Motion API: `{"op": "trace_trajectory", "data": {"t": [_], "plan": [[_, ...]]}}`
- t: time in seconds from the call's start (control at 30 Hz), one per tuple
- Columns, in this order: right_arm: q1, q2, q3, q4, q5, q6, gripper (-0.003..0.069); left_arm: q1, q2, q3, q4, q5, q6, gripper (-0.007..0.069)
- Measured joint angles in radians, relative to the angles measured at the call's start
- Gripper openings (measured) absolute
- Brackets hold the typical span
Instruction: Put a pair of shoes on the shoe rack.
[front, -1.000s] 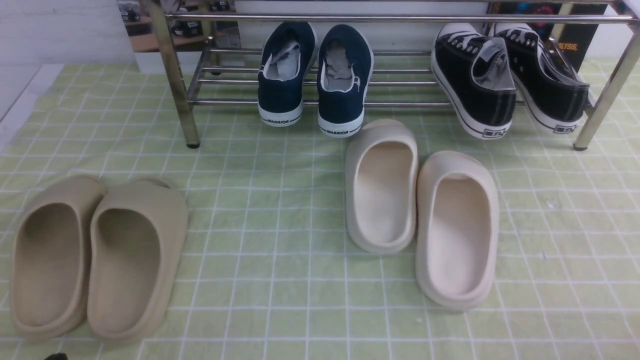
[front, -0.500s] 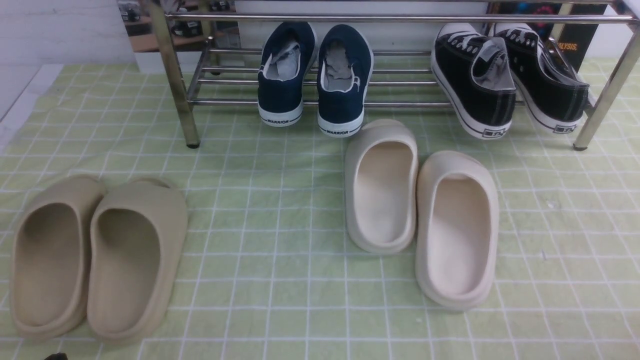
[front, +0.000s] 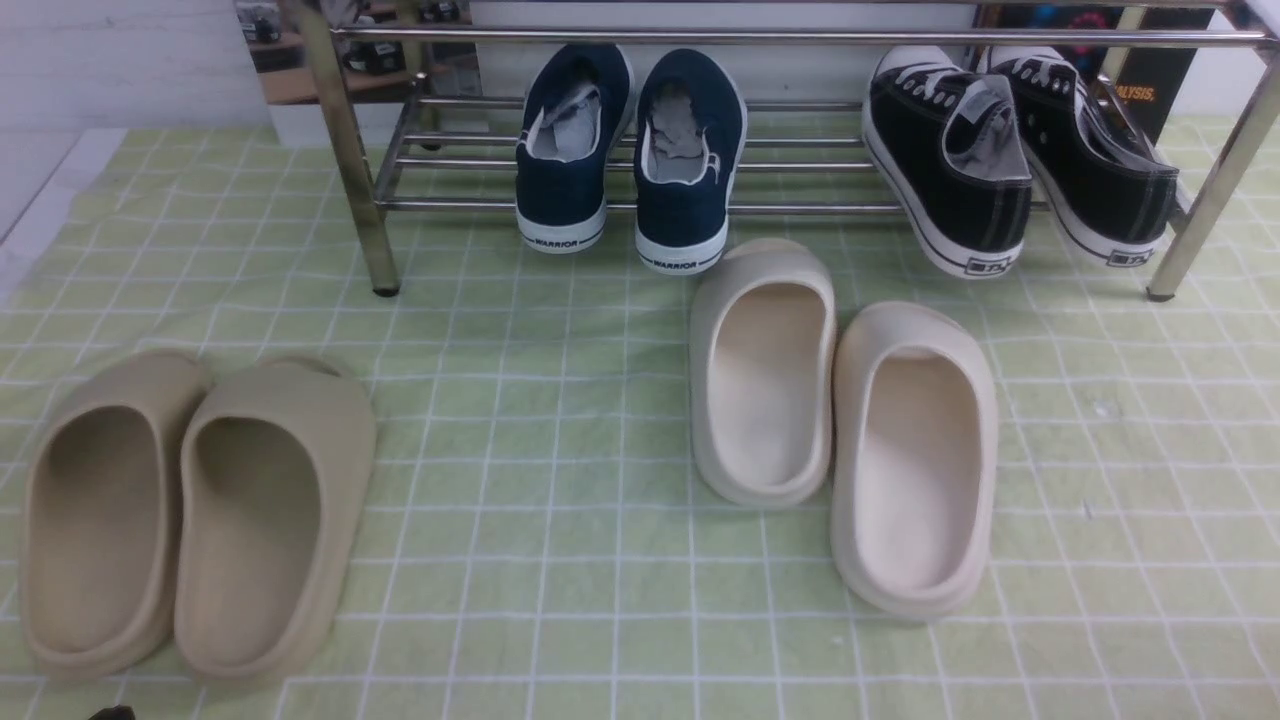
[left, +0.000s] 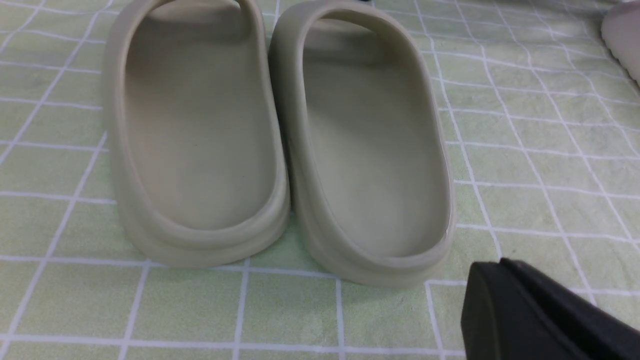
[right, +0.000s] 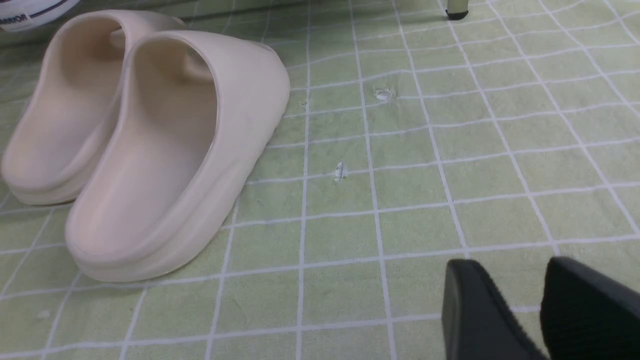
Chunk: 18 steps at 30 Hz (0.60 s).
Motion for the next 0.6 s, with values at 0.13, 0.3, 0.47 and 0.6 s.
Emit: {"op": "trace_trajectory", "data": {"t": [0.13,0.3,0.47,0.6], "plan": [[0.000,0.000,0.000,0.000,0.000,0.000,0.0239,0.000,0.000,0.000,0.000,0.000,0.000,-0.0013],[0.000,0.000,0.000,0.000,0.000,0.000,0.0239,0.000,0.000,0.000,0.000,0.000,0.000,-0.0007],[0.000,0.000,0.000,0.000,0.000,0.000,0.0239,0.000,0.000,0.000,0.000,0.000,0.000,-0.0002],[0.000,0.000,0.000,0.000,0.000,0.000,0.0239,0.000,0.000,0.000,0.000,0.000,0.000,0.0000]]}}
